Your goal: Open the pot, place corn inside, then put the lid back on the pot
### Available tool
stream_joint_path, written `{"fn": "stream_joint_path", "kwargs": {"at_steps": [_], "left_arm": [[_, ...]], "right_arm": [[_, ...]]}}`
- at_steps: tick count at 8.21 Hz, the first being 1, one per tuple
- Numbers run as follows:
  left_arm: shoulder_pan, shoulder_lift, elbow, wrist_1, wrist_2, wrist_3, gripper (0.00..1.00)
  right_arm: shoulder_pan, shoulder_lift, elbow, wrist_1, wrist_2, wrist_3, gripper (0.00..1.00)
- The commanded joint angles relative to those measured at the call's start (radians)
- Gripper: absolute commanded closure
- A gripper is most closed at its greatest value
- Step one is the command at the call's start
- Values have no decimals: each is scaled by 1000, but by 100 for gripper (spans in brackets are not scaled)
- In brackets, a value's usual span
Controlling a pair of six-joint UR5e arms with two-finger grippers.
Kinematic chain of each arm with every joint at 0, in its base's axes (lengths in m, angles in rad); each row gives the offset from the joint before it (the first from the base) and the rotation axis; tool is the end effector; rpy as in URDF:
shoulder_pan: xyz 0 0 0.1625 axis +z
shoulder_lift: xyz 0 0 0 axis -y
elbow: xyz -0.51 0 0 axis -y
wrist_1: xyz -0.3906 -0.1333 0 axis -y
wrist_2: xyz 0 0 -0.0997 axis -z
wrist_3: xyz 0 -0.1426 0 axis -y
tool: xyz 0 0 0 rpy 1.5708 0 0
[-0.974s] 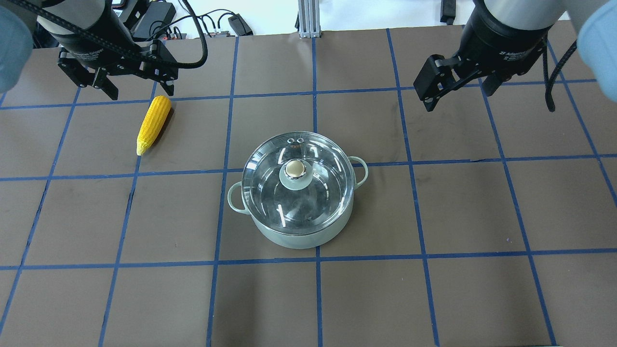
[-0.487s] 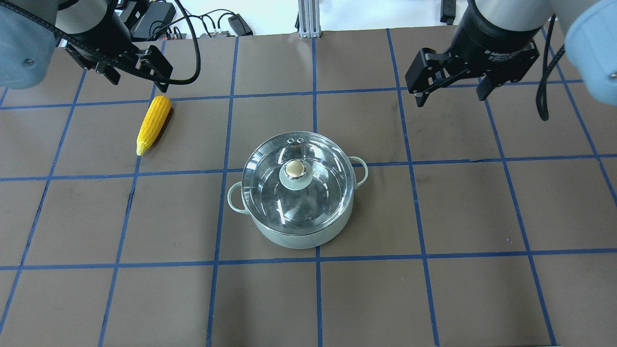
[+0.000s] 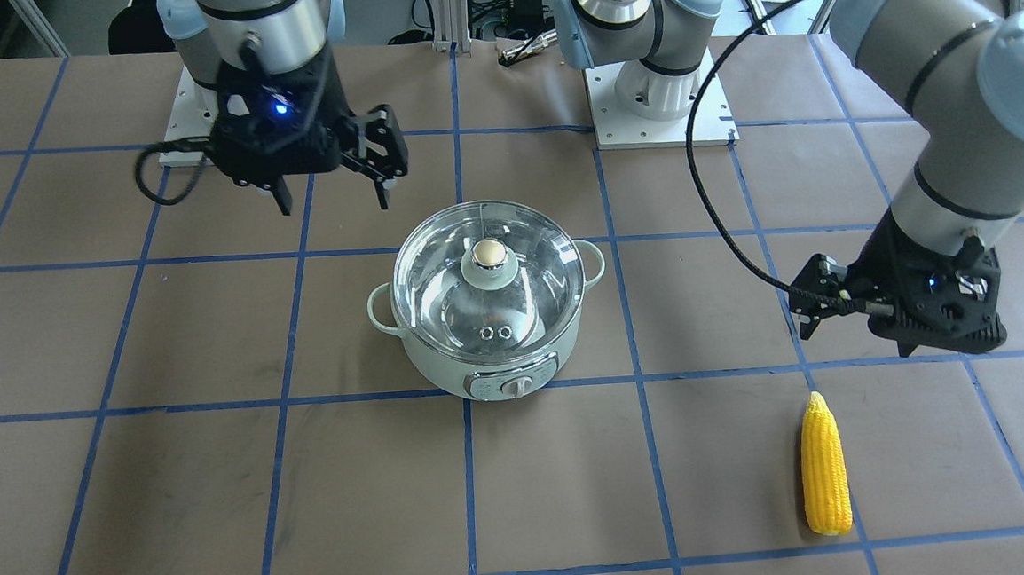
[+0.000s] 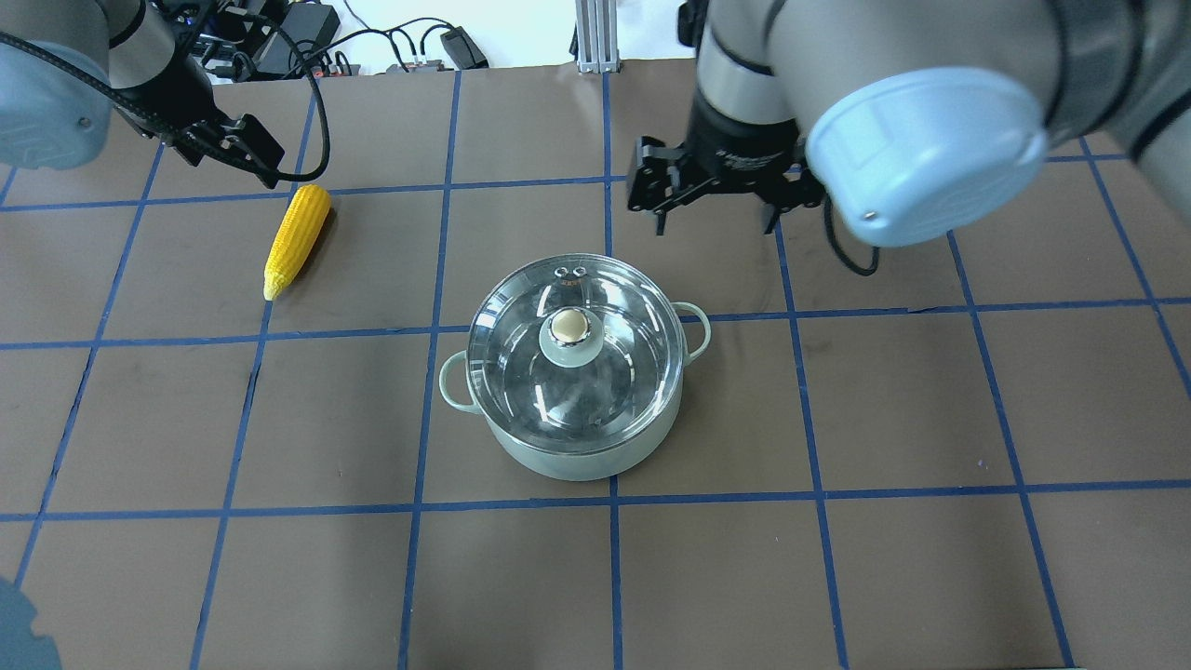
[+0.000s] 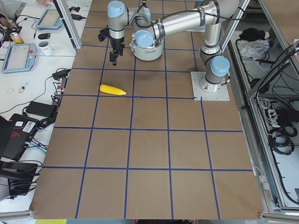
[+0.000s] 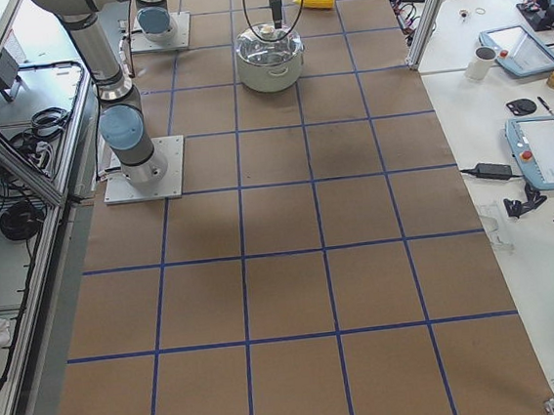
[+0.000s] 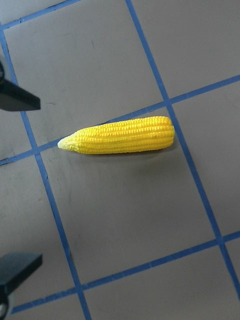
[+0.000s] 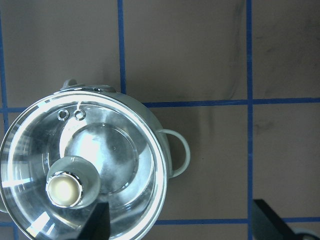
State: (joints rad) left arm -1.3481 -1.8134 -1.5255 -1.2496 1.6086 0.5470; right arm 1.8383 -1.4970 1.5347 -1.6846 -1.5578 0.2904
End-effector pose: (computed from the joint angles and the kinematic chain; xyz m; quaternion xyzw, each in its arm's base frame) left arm 0.0126 -0.6350 0.4519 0.1599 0.9850 -0.0503 0.0407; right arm 0.2726 -0.4833 0.5218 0.0112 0.9992 -0.0348 0.0167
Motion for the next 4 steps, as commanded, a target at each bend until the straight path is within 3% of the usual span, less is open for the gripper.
{"fn": "stream_joint_path", "kwargs": {"at_steps": [1, 4], "left_arm": [[56, -119, -1, 42, -4, 93, 0], [67, -268, 1, 200, -2, 151, 0]], "right_arm": [[188, 148, 1, -122, -73, 182, 0], [229, 213, 12, -165, -64, 302, 0]]}}
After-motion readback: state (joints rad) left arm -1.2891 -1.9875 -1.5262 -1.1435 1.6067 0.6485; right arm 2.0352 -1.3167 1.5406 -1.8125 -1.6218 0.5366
